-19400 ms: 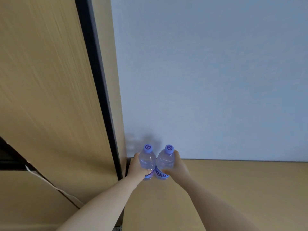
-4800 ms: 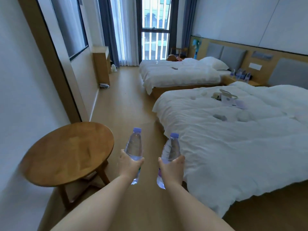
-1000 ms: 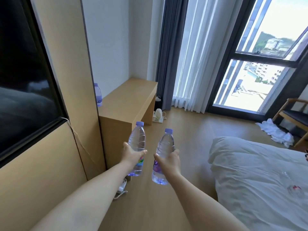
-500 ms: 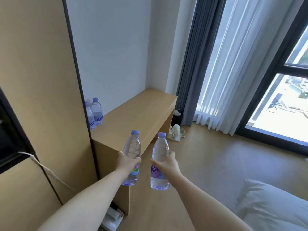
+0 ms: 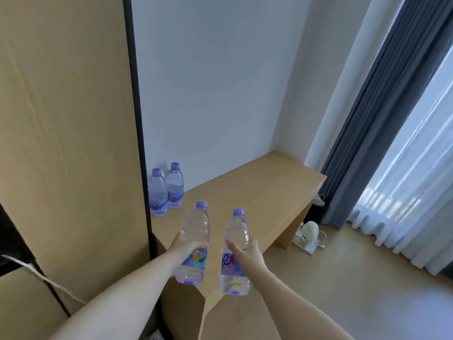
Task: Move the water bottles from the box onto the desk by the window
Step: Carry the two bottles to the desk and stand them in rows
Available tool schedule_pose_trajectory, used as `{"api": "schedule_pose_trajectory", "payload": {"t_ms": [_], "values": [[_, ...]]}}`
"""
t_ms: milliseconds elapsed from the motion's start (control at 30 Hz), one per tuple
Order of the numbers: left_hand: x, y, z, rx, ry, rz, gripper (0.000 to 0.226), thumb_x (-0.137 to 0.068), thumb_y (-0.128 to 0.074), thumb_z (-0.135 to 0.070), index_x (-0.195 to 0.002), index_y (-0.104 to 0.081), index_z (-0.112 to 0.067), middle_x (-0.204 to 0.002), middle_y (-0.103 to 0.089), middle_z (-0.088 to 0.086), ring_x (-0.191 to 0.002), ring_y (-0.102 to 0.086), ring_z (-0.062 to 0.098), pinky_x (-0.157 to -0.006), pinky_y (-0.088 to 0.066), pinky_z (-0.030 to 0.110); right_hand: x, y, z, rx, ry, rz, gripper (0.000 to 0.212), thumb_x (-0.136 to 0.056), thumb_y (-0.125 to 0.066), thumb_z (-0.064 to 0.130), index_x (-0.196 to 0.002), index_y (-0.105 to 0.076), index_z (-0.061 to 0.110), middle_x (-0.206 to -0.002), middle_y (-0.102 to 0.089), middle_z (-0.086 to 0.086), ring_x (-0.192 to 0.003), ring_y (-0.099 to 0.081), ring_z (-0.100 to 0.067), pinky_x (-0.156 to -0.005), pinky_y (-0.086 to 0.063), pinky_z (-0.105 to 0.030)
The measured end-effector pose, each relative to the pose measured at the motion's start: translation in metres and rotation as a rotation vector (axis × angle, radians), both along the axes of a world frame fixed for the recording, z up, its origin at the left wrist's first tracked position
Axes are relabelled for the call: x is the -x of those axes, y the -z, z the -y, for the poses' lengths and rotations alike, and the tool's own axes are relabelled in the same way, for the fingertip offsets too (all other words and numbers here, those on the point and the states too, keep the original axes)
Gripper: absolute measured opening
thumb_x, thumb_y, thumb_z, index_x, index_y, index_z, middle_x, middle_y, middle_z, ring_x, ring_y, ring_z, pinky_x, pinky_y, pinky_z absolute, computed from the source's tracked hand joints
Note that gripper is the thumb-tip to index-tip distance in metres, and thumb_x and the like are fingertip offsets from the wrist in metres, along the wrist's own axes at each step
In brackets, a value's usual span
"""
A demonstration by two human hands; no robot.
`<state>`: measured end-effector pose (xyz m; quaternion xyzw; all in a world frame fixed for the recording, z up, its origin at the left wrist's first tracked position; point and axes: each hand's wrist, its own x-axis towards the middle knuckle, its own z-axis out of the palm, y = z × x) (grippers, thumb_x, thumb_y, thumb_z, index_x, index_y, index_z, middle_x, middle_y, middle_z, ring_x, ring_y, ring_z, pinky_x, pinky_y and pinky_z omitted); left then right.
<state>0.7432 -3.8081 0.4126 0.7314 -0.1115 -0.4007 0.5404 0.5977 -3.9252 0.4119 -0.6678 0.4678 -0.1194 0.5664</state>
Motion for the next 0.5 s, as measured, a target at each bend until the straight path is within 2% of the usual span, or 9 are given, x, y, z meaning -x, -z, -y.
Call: {"api": "schedule_pose_trajectory", "payload": {"t_ms": [67, 167, 200, 267, 333, 433, 500], "values": [[-0.023, 0.002, 0.013, 0.023, -0.011, -0.027, 0.058, -0.075, -0.079, -0.015, -0.116, -0.038, -0.020, -0.098, -0.061, 0.007, -0.081, -0.062, 0.020, -0.066, -0.047, 0.029, -0.027, 0.000, 0.022, -0.023, -0.078, -0.016, 0.066, -0.077, -0.072, 0.054, -0.121, -0.040, 0.017, -0.111, -0.058, -0.003, -0.099, -0.061, -0.018, -0.083, -0.053, -0.036], [-0.052, 0.007, 0.033, 0.042, -0.085, -0.007, 0.058, -0.075, -0.080, -0.014, -0.114, -0.038, -0.021, -0.096, -0.060, 0.001, -0.087, -0.061, 0.020, -0.072, -0.047, 0.029, -0.066, -0.002, 0.053, -0.049, -0.190, -0.014, 0.062, -0.078, -0.077, 0.041, -0.121, -0.040, 0.016, -0.112, -0.055, -0.003, -0.090, -0.057, -0.015, -0.065, -0.046, -0.025], [-0.059, 0.011, 0.038, 0.044, -0.114, 0.005, 0.059, -0.074, -0.080, -0.014, -0.113, -0.037, -0.021, -0.099, -0.059, 0.000, -0.091, -0.060, 0.020, -0.077, -0.046, 0.030, -0.079, 0.000, 0.063, -0.057, -0.227, -0.028, 0.063, -0.077, -0.078, 0.038, -0.121, -0.040, 0.014, -0.114, -0.055, -0.005, -0.090, -0.057, -0.015, -0.065, -0.047, -0.025], [-0.071, 0.023, 0.043, 0.023, -0.183, 0.043, 0.065, -0.069, -0.084, -0.013, -0.116, -0.039, -0.018, -0.110, -0.061, 0.003, -0.099, -0.059, 0.019, -0.086, -0.045, 0.031, -0.102, 0.003, 0.076, -0.051, -0.295, -0.070, 0.064, -0.074, -0.081, 0.033, -0.119, -0.041, 0.013, -0.117, -0.056, -0.006, -0.099, -0.059, -0.017, -0.079, -0.053, -0.030], [-0.081, 0.026, 0.047, 0.028, -0.236, 0.060, 0.073, -0.063, -0.086, -0.013, -0.119, -0.040, -0.019, -0.117, -0.061, 0.004, -0.103, -0.060, 0.018, -0.090, -0.047, 0.033, -0.124, 0.009, 0.086, -0.036, -0.352, -0.086, 0.063, -0.071, -0.082, 0.029, -0.118, -0.043, 0.013, -0.117, -0.057, -0.006, -0.106, -0.060, -0.019, -0.090, -0.052, -0.034], [-0.094, 0.032, 0.055, 0.020, -0.361, 0.070, 0.073, -0.063, -0.085, -0.010, -0.116, -0.036, -0.019, -0.111, -0.058, 0.000, -0.104, -0.058, 0.019, -0.086, -0.046, 0.030, -0.158, 0.012, 0.102, -0.063, -0.447, -0.082, 0.070, -0.057, -0.082, 0.034, -0.113, -0.045, 0.013, -0.113, -0.058, -0.004, -0.102, -0.061, -0.019, -0.087, -0.051, -0.035], [-0.104, 0.042, 0.059, 0.033, -0.447, 0.085, 0.080, -0.054, -0.088, -0.019, -0.117, -0.039, -0.022, -0.111, -0.060, 0.000, -0.105, -0.060, 0.019, -0.089, -0.051, 0.034, -0.179, 0.019, 0.114, -0.053, -0.510, -0.069, 0.079, -0.044, -0.079, 0.041, -0.111, -0.047, 0.015, -0.113, -0.058, -0.004, -0.101, -0.062, -0.018, -0.087, -0.053, -0.037]]}}
